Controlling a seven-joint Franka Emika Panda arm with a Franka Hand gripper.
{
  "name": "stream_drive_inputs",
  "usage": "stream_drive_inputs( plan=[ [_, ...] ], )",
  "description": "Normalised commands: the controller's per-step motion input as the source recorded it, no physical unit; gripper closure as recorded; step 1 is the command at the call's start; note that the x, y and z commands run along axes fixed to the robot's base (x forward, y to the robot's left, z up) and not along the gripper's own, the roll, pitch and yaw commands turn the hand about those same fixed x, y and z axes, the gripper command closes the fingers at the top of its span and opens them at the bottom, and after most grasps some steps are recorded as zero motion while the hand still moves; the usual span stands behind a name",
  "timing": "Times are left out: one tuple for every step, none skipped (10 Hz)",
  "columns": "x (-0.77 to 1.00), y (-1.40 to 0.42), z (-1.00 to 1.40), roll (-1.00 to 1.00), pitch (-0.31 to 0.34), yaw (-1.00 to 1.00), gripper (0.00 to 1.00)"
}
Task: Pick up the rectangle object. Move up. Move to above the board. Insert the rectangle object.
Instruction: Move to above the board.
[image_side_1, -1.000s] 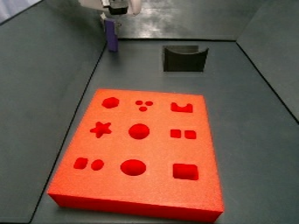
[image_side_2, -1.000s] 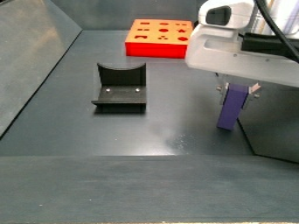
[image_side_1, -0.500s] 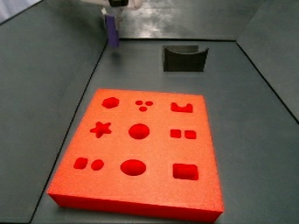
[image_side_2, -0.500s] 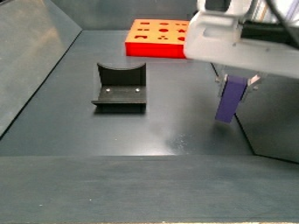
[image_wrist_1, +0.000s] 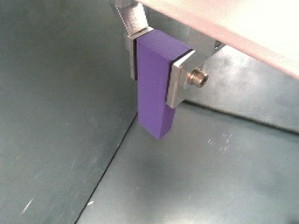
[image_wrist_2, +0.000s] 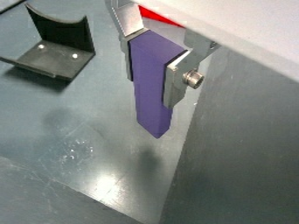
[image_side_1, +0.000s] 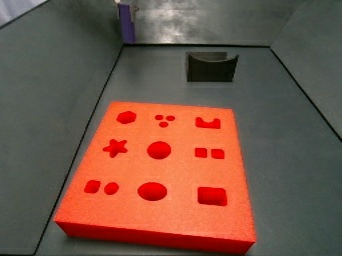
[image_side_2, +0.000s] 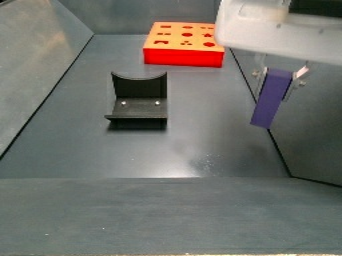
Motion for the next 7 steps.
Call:
stream_drive_inputs(
  plan=[
    [0.03,0.21,1.0,0.36,0.173,0.17,1.0],
    [0.02,0.17,1.0,0.28,0.161,0.12,1.0],
    [0.02,0.16,1.0,0.21,0.13,0.09,1.0],
    [0.01,0.15,1.0,0.16,0.094,0.06,1.0],
    [0.0,0.13,1.0,0.13,0.074,0.05,1.0],
    [0.0,0.12,1.0,0.11,0.061,0.04,1.0],
    [0.0,0.11,1.0,0.1,0.064,0.03,1.0]
  ],
)
